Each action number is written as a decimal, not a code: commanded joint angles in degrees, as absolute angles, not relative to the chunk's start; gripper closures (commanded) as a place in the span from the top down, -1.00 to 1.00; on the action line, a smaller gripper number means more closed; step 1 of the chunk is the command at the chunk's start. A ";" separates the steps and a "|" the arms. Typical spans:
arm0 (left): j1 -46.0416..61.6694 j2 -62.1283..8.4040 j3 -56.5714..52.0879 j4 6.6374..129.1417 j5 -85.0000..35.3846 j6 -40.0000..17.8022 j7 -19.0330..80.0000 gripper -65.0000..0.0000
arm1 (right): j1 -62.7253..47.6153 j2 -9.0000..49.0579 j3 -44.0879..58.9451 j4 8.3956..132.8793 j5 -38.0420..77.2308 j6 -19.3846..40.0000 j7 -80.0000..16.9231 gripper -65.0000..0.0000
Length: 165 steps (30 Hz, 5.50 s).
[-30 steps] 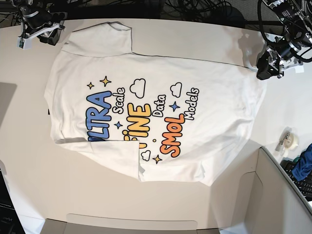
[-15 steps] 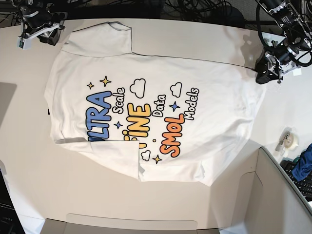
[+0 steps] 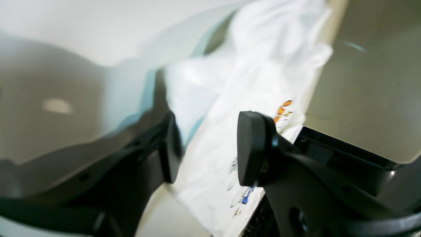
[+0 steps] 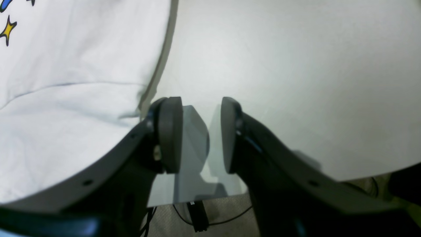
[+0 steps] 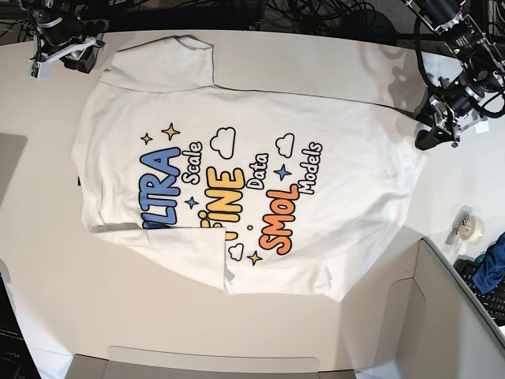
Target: Layout the t-shirt on the table in an organized manner, then fold the t-shirt properly
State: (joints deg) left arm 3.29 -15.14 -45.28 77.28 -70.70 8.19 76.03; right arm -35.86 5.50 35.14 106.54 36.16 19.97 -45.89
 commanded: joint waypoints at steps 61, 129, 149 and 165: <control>4.26 -16.66 -44.88 78.11 -74.68 11.12 75.38 -0.98 | -29.85 5.85 38.11 98.51 59.30 20.18 -45.93 0.12; 10.95 -20.44 -42.51 94.02 -74.77 -4.26 78.37 -1.00 | -19.47 8.75 46.55 113.10 58.15 19.74 -70.46 -1.00; -5.32 -20.53 -36.97 81.19 -66.86 -3.74 77.85 -1.00 | 0.48 5.85 38.81 107.38 38.11 19.74 -70.11 -1.00; -12.44 -20.53 -36.88 78.99 -63.16 -3.65 77.93 -0.99 | 9.80 6.29 38.99 100.79 38.02 19.74 -70.02 -1.00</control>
State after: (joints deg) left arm -10.96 -19.38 -36.60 78.02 -61.91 -3.40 78.02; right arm 8.62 5.52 38.76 99.85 37.10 19.53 -71.18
